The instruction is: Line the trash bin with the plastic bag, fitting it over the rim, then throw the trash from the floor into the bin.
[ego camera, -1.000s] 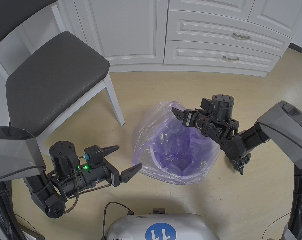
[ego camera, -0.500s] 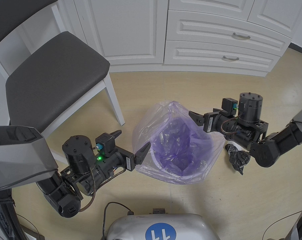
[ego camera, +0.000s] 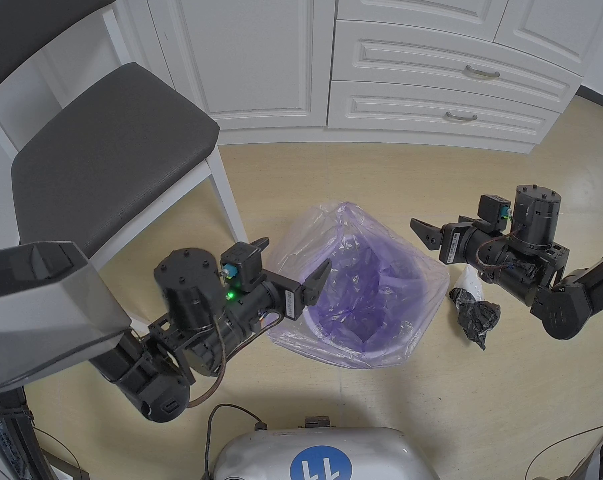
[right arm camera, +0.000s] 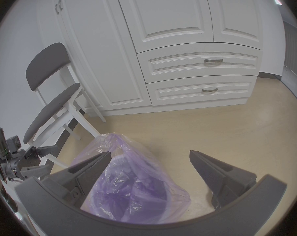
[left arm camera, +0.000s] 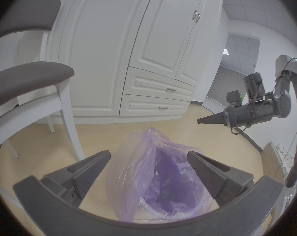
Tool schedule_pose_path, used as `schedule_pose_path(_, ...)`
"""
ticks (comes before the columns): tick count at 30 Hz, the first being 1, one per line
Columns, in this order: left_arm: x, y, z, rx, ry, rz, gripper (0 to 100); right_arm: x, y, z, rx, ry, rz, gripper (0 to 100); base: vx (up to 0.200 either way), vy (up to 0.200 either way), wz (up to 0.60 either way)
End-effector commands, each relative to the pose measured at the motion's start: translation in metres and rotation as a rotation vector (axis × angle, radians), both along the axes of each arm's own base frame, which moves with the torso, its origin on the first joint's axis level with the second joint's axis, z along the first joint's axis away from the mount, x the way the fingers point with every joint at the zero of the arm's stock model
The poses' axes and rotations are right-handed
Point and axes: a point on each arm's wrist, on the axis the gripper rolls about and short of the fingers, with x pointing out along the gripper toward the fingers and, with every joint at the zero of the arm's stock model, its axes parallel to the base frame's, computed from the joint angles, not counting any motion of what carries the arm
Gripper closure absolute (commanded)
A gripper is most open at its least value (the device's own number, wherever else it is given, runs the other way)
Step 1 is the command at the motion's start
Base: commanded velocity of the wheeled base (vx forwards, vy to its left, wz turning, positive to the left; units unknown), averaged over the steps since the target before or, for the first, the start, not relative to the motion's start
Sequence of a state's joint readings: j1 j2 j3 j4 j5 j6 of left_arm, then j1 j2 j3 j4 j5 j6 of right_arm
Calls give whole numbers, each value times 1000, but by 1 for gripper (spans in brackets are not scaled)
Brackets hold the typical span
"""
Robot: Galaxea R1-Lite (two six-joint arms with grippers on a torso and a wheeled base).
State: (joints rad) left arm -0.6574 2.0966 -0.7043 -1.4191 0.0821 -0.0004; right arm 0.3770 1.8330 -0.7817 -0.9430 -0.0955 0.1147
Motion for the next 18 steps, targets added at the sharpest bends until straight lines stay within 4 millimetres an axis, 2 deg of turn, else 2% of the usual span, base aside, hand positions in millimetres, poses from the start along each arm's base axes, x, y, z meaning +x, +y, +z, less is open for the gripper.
schedule_pose_path(1, 32, -20, 24, 24, 33, 8, 0, -5, -8, -5, -10, 21, -31, 0, 0, 0, 0)
schedule_pose_path(3, 35, -22, 24, 38, 51, 20, 0, -4, -8, -7, -14, 27, -31, 0, 0, 0, 0)
schedule_pose_path(5, 42, -25, 14, 87, 126, 51, 0, 0, -4, -19, -29, 60, -25, 0, 0, 0, 0)
schedule_pose_path(9, 48, -27, -4, 60, 193, 93, 0, 10, 0, -38, -55, 109, -25, 0, 0, 0, 0)
schedule_pose_path(18, 52, -20, -8, 82, 191, 223, 0, 21, -4, -73, -146, 198, -34, 0, 0, 0, 0)
